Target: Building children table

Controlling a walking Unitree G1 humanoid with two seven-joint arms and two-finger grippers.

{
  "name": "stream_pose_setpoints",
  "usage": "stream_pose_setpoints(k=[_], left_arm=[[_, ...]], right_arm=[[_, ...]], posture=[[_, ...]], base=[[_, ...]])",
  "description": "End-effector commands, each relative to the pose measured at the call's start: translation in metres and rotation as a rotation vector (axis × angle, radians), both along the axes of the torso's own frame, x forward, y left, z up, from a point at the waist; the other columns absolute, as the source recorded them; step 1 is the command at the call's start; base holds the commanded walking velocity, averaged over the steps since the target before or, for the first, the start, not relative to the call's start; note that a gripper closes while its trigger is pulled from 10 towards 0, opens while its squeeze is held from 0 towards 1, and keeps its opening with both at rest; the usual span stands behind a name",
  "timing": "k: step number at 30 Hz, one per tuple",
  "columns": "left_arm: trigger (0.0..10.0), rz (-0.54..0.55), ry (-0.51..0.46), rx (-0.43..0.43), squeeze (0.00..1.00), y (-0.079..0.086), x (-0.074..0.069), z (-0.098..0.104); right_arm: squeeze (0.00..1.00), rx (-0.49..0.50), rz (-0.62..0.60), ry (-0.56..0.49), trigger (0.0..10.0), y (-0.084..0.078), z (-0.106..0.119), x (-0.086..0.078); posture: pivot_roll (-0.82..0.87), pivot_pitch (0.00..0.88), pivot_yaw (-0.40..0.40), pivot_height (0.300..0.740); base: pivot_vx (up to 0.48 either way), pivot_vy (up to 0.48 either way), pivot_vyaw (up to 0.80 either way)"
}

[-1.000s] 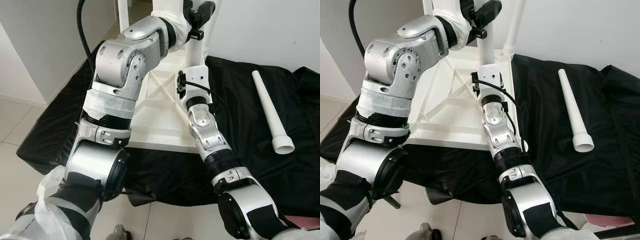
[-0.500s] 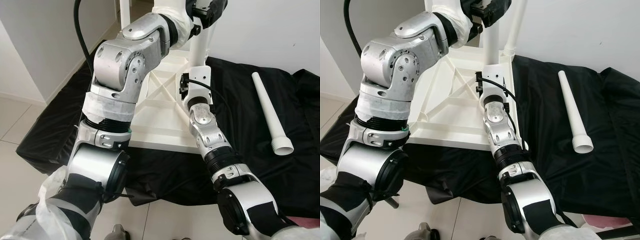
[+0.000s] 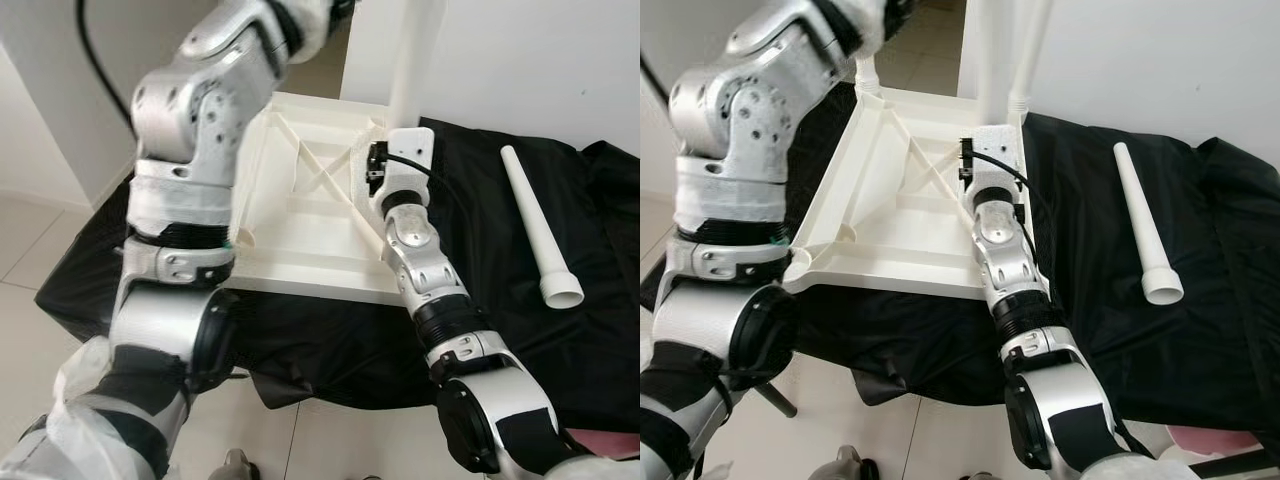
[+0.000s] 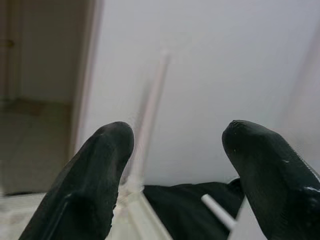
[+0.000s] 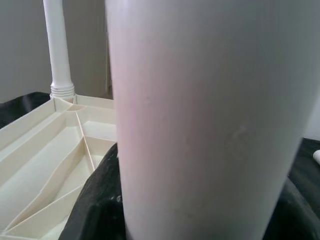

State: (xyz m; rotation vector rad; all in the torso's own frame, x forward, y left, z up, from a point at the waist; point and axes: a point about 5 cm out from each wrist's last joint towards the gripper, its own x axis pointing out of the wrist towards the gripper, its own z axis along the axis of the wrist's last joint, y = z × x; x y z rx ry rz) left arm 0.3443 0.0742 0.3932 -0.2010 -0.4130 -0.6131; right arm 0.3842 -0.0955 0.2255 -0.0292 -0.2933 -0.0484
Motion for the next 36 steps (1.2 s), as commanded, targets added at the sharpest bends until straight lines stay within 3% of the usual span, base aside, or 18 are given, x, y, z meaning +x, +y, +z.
stream_pose_setpoints(k=[1,4,6,9,13,15,19,20,24,32,36], left_arm=[[10.0,0.029,0.002,0.044,0.0,0.008,-0.002,-0.012],[10.0,0.043,0.014,0.049,0.0,0.012,-0.001,-0.017],[10.0,0.094,0.061,0.084,0.0,0.023,0.003,-0.039],[10.0,0.116,0.077,0.104,0.0,0.026,0.005,-0.047],[10.0,0.202,0.129,0.163,0.0,0.032,0.011,-0.076],[10.0,0.202,0.129,0.163,0.0,0.032,0.011,-0.076],[10.0,0.231,0.167,0.207,0.0,0.035,0.01,-0.103],[10.0,0.231,0.167,0.207,0.0,0.035,0.01,-0.103],[10.0,0.207,0.222,0.267,0.0,0.031,0.001,-0.141],[10.0,0.114,0.24,0.252,0.0,0.019,-0.009,-0.157],[10.0,0.065,0.192,0.284,0.0,0.011,-0.019,-0.161]], right_arm=[[0.0,0.045,-0.02,-0.012,10.0,-0.009,0.003,-0.002],[0.0,0.055,-0.031,-0.013,10.0,-0.012,0.003,-0.002],[0.0,0.098,-0.038,0.008,10.0,-0.022,-0.001,-0.004],[0.0,0.122,-0.034,0.021,10.0,-0.025,-0.003,-0.004],[0.0,0.153,-0.022,0.053,10.0,-0.037,-0.009,-0.009],[0.0,0.153,-0.022,0.053,10.0,-0.037,-0.009,-0.009],[0.0,0.122,-0.015,0.05,10.0,-0.05,-0.017,-0.017],[0.0,0.122,-0.015,0.05,10.0,-0.05,-0.017,-0.017],[0.0,0.088,-0.008,0.035,10.0,-0.063,-0.026,-0.032],[0.0,0.1,0.068,0.022,10.0,-0.066,-0.03,-0.046],[0.0,0.1,0.084,0.01,10.0,-0.067,-0.03,-0.052]], posture=[[0.1,0.0,-0.072,0.74],[0.1,0.0,-0.072,0.74],[0.08,0.0,-0.078,0.74],[0.08,0.0,-0.078,0.74],[0.06,0.0,-0.077,0.74],[0.06,0.0,-0.077,0.74],[0.04,0.0,-0.063,0.74],[0.04,0.0,-0.063,0.74],[0.03,0.0,-0.052,0.74],[0.03,0.0,-0.046,0.74],[0.03,0.0,-0.046,0.74]], base=[[0.0,0.0,0.0],[0.0,0.0,0.0],[0.0,0.0,0.0],[0.0,0.0,0.0],[0.0,0.0,0.0],[0.0,0.0,0.0],[0.0,0.0,0.0],[0.0,0.0,0.0],[0.0,0.0,0.0],[0.0,0.0,0.0],[0.0,0.0,0.0]])
